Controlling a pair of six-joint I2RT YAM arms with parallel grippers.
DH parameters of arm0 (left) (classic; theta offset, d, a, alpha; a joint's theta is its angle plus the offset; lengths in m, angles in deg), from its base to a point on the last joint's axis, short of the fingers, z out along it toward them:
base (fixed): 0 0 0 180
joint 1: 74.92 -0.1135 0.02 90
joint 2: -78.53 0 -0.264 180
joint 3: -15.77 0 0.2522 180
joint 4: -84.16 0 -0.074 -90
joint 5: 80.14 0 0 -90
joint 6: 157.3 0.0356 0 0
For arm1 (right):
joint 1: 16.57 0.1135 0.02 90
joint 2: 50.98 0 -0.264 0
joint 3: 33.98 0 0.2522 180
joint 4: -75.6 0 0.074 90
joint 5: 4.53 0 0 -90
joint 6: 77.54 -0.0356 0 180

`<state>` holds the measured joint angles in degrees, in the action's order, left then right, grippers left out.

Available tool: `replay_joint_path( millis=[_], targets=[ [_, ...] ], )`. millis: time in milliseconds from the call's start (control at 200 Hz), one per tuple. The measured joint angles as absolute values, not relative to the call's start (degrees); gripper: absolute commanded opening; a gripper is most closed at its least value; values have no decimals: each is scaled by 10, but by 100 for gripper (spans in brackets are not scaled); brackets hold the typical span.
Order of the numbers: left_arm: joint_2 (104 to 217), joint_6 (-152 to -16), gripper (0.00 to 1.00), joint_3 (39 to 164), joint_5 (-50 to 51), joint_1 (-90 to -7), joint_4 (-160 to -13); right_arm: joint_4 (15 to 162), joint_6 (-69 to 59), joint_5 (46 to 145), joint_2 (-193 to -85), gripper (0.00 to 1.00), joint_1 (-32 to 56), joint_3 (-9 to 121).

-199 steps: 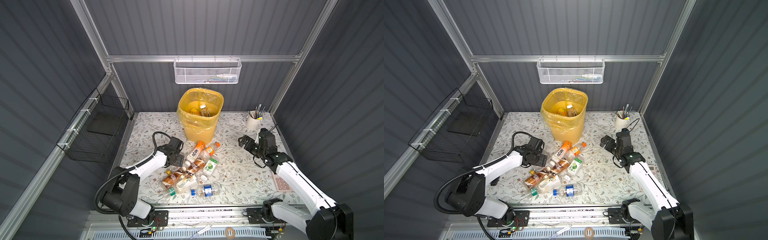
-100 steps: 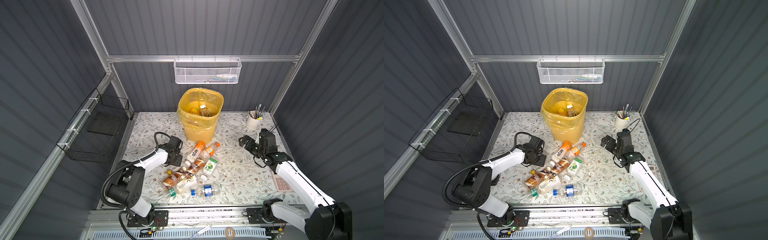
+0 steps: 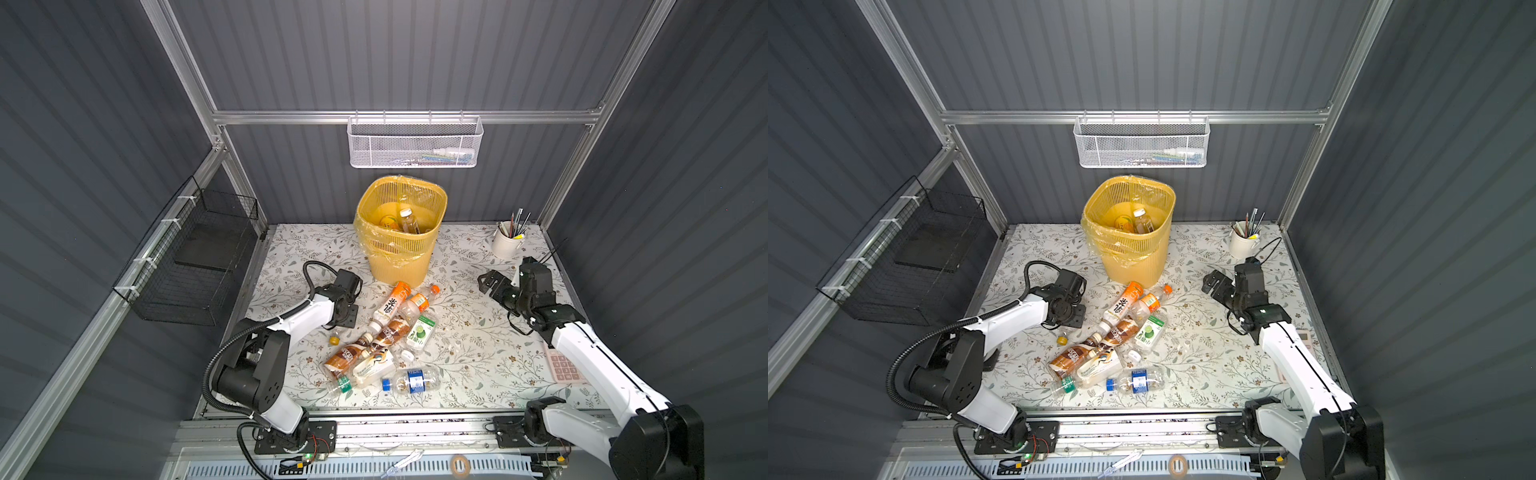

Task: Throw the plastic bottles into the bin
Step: 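Grasp the clear red-label bottle with the left gripper and lift it, then carry the red-label bottle over the bin with the left gripper and release it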

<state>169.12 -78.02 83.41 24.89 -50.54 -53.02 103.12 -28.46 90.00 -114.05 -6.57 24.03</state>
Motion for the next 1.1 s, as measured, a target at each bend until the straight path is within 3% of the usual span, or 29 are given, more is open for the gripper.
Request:
replay_joint_path(
  millis=[305,680,885,1101],
  targets=[
    [1583,-783,37,879,300,-506,-519,1031,-285,901,-1135,99,-69,235],
    [1432,-754,41,1037,331,-506,-544,1032,-285,893,-1065,99,-99,198],
    [1473,-754,40,1144,288,-506,-598,1041,-287,892,-1024,99,-119,182],
    [1686,-762,48,1374,238,-465,-582,1044,-287,914,-1017,99,-123,180]
  ],
)
